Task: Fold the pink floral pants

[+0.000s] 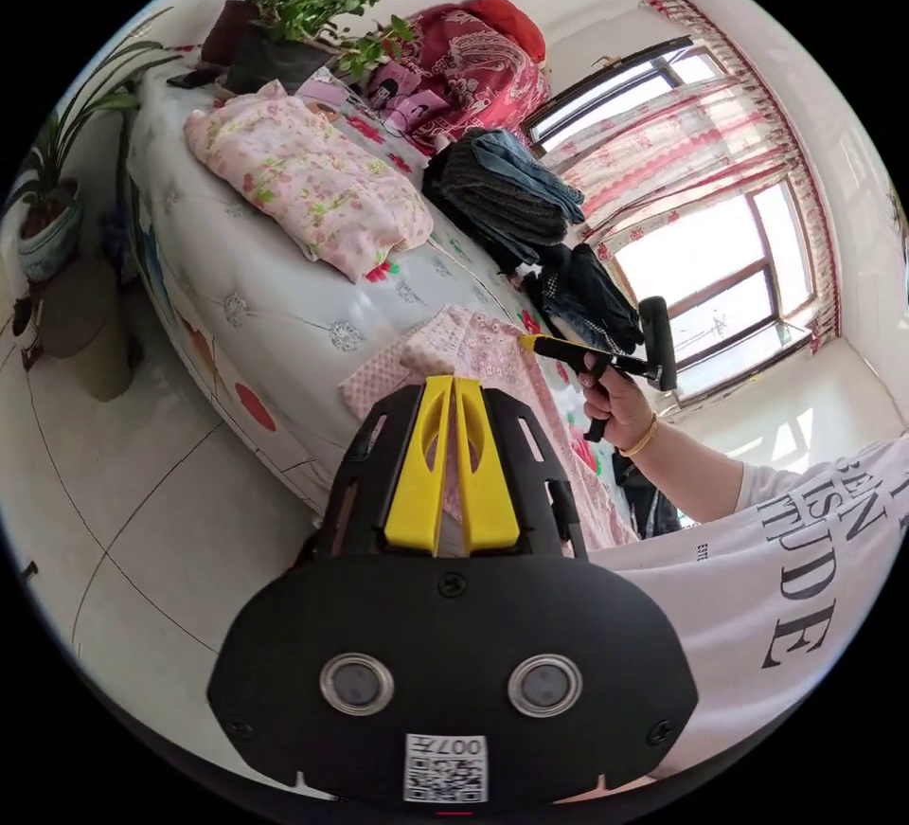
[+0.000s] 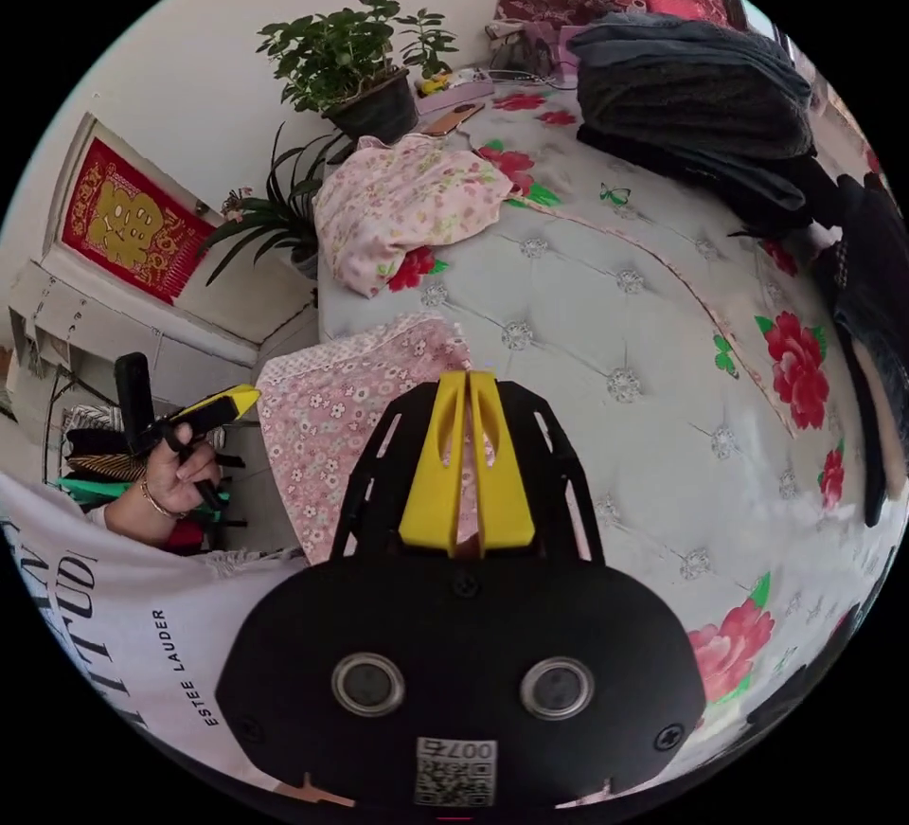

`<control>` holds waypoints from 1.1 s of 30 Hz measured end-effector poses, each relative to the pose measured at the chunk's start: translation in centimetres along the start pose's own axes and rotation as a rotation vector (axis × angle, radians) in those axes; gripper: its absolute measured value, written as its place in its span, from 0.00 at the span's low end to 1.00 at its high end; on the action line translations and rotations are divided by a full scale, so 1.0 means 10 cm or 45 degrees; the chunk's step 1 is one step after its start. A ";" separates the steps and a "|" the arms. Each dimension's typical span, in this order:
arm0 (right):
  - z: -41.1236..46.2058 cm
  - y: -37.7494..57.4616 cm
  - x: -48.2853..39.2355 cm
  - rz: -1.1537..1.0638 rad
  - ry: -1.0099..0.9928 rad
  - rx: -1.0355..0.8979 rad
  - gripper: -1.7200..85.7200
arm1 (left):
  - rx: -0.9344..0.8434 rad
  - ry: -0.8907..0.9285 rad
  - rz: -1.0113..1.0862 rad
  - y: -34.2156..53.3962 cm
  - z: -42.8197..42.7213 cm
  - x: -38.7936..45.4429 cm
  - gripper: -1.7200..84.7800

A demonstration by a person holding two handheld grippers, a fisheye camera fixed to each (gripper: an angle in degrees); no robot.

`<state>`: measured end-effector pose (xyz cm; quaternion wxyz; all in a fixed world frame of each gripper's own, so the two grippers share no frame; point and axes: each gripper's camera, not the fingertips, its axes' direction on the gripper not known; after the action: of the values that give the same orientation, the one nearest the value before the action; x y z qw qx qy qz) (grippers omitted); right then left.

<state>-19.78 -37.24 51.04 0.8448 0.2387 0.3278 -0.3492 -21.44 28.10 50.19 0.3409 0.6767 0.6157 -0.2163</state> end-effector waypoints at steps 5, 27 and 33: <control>0.13 0.15 0.34 0.140 0.040 -0.099 0.04 | -0.093 -0.093 -0.217 0.20 0.31 -0.56 0.05; -3.22 4.97 2.08 0.813 0.129 0.455 0.02 | -0.218 -0.334 0.048 0.32 2.24 0.17 0.03; -4.14 6.52 2.44 1.035 0.181 0.659 0.02 | -0.137 0.014 0.524 0.40 2.41 1.27 0.02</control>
<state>26.11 20.18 17.05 0.8011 0.5730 0.1673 -0.0437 -12.60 19.24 25.66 0.4101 0.7703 0.4769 -0.1052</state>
